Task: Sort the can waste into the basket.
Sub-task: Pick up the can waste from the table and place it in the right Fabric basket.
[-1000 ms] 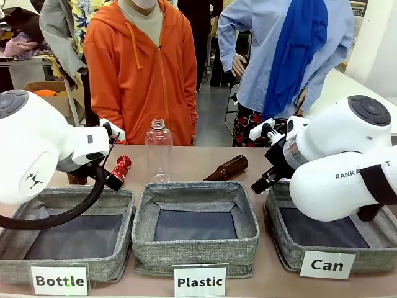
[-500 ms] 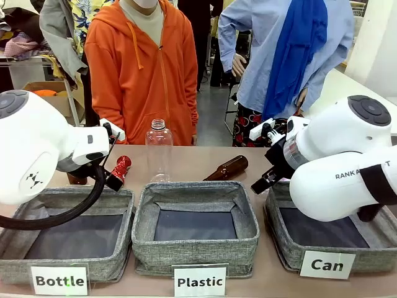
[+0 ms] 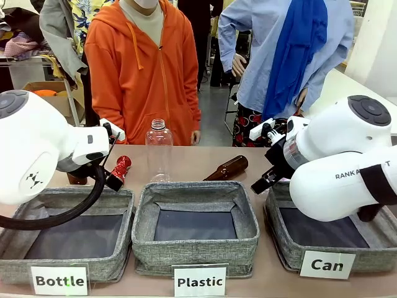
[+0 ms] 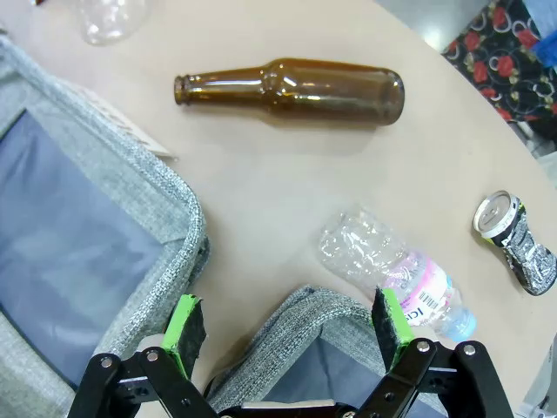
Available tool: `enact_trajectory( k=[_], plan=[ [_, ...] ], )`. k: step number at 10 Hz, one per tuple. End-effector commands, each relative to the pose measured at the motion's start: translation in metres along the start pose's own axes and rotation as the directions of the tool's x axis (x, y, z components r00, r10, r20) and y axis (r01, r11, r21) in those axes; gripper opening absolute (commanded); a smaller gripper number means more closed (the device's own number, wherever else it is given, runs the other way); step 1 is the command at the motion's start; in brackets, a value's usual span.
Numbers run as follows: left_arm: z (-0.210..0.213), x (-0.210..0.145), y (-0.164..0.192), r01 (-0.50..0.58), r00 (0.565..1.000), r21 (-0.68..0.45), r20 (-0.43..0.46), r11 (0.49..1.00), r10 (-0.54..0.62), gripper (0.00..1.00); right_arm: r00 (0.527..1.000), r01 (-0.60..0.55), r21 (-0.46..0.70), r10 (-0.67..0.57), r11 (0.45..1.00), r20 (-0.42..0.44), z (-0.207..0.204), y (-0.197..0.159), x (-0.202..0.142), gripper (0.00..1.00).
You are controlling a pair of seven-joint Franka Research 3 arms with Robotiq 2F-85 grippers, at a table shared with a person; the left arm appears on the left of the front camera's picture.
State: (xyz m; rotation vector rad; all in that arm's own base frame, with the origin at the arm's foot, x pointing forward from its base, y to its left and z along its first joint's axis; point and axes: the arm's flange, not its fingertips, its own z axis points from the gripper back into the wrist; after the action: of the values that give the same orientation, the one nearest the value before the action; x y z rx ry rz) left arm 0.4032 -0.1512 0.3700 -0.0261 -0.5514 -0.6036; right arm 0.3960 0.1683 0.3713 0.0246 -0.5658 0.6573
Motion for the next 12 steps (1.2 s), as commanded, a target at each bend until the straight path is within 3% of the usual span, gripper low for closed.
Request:
enact_trajectory(
  k=[1,2,3,4,6,7,8,9,10,12],
  plan=[
    [0.018,0.009,-0.007,0.007,0.997,-0.022,-0.071,1.000,-0.009,1.00,1.000,-0.013,0.030,0.012,0.999,0.023,0.019,-0.001,0.007,1.00],
    [0.038,0.018,-0.013,0.009,0.983,0.048,-0.182,0.999,0.000,1.00,1.000,0.017,0.018,-0.017,1.000,0.015,0.036,-0.002,0.014,1.00],
    [0.059,0.024,-0.019,-0.041,0.980,0.123,-0.187,0.992,0.064,1.00,0.995,0.093,-0.001,-0.093,0.996,-0.040,0.058,-0.003,0.022,1.00],
    [0.076,0.034,-0.020,-0.048,0.972,0.179,-0.218,0.983,0.087,1.00,0.980,0.191,0.040,-0.189,0.981,-0.062,0.080,-0.002,0.030,1.00],
    [0.104,0.069,-0.020,-0.177,0.931,0.249,-0.271,0.952,0.244,1.00,0.933,0.352,0.162,-0.333,0.922,-0.136,0.127,-0.008,0.030,1.00],
    [0.112,0.080,-0.017,-0.201,0.917,0.198,-0.306,0.959,0.255,1.00,0.937,0.346,0.207,-0.326,0.915,-0.125,0.142,-0.014,0.022,1.00],
    [0.112,0.093,-0.010,-0.184,0.930,0.103,-0.305,0.977,0.207,1.00,0.928,0.373,0.201,-0.359,0.906,-0.104,0.152,-0.022,0.014,1.00],
    [0.118,0.061,-0.018,-0.148,0.941,0.230,-0.265,0.962,0.208,1.00,0.930,0.366,0.123,-0.356,0.923,-0.097,0.150,-0.028,0.008,1.00],
    [0.118,0.061,-0.018,-0.148,0.941,0.230,-0.265,0.962,0.208,1.00,0.940,0.337,0.191,-0.317,0.922,-0.128,0.148,-0.012,0.022,1.00],
    [0.118,0.061,-0.018,-0.148,0.941,0.230,-0.265,0.962,0.208,1.00,0.940,0.337,0.191,-0.317,0.922,-0.128,0.148,-0.012,0.022,1.00]
  ],
)
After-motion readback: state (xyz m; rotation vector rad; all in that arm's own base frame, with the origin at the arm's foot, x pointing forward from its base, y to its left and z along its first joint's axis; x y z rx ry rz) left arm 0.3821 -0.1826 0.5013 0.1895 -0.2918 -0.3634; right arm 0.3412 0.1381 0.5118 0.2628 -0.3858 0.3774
